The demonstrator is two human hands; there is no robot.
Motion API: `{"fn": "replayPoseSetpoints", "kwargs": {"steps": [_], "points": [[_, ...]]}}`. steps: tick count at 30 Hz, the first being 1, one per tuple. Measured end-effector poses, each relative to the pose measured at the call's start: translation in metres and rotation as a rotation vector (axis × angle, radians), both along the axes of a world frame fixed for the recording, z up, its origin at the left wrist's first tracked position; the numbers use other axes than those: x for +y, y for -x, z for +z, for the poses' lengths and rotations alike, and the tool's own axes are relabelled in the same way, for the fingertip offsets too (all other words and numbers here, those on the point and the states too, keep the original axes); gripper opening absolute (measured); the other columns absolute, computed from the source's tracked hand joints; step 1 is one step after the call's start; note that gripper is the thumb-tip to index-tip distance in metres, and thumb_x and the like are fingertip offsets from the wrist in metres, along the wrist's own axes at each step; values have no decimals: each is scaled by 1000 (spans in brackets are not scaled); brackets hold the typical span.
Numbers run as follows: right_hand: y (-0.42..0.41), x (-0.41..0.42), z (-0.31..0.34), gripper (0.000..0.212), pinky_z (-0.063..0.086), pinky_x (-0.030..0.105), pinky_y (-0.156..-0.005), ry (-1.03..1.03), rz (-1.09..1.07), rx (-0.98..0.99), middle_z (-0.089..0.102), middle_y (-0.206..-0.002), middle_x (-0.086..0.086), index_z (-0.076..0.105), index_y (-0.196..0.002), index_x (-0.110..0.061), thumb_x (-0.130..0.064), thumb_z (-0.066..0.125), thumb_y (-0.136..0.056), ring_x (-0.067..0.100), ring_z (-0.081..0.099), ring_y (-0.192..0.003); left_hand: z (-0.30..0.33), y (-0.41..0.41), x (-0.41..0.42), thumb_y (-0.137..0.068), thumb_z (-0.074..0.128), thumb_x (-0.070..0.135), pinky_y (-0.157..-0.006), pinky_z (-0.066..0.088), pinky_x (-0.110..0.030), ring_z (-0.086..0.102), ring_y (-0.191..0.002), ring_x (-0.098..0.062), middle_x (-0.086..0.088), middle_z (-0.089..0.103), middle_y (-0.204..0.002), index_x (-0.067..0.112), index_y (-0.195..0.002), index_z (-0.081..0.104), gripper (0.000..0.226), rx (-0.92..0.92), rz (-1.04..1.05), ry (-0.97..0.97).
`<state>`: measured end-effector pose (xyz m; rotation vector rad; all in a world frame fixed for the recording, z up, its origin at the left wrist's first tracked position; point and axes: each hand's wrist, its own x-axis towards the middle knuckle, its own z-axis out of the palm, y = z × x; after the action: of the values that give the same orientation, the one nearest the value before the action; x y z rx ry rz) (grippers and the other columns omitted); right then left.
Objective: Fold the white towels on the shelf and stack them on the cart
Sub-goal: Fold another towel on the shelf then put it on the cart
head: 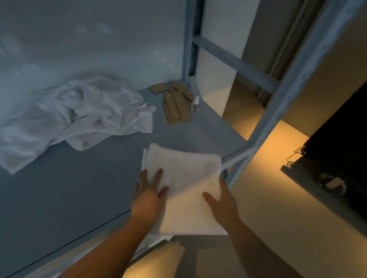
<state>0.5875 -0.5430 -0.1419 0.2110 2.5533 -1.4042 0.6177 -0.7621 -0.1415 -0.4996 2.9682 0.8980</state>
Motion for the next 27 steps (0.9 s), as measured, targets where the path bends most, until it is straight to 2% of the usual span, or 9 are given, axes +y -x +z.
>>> {"fn": "replayPoseSetpoints", "kwargs": {"steps": [5, 11, 17, 20, 23, 25, 27], "points": [[-6, 117, 20, 73, 37, 37, -99, -79, -186, 26, 49, -139, 4, 21, -149, -30, -43, 61, -89, 28, 49, -122, 14, 33, 119, -96, 43, 48, -101, 40, -42, 30, -133, -33, -7, 10, -153, 38, -148, 23, 56, 68, -167, 65], [-32, 280, 41, 71, 43, 39, -96, -174, -424, 59, 58, -128, 7, 21, -149, -32, -43, 58, -90, 31, 54, -114, 25, 60, 298, -94, 48, 37, -105, 35, -41, 35, -129, -36, -13, 20, -150, 32, -146, 33, 55, 131, -412, 44], [-75, 416, 49, 69, 42, 40, -95, -208, -683, 76, 54, -130, 3, 18, -148, -31, -44, 56, -91, 27, 54, -113, 29, 65, 462, -93, 49, 34, -97, 38, -40, 42, -117, -38, -13, 23, -148, 32, -145, 36, 54, 163, -674, 60], [-91, 471, 48, 69, 44, 37, -89, -208, -801, 65, 56, -126, 1, 17, -148, -33, -45, 55, -91, 24, 56, -104, 28, 68, 530, -91, 49, 33, -94, 41, -39, 42, -115, -35, -10, 20, -148, 33, -146, 34, 57, 171, -788, 45], [-101, 523, 44, 68, 43, 31, -78, -221, -910, 60, 60, -116, -2, 18, -147, -34, -44, 55, -91, 15, 52, -86, 24, 73, 595, -90, 47, 33, -93, 43, -39, 39, -119, -30, -7, 18, -149, 34, -147, 30, 59, 173, -889, 13], [-103, 557, 41, 66, 41, 29, -73, -214, -967, 51, 60, -109, -3, 20, -145, -35, -42, 56, -91, 15, 50, -82, 20, 79, 636, -91, 47, 33, -95, 43, -38, 36, -123, -29, -5, 16, -151, 34, -147, 29, 59, 192, -942, -8], [-98, 595, 37, 65, 41, 30, -73, -215, -1012, 42, 61, -111, 0, 21, -145, -33, -42, 56, -91, 17, 52, -83, 15, 90, 679, -93, 46, 33, -96, 43, -37, 32, -127, -29, -4, 13, -153, 34, -148, 27, 58, 206, -988, -34]]}}
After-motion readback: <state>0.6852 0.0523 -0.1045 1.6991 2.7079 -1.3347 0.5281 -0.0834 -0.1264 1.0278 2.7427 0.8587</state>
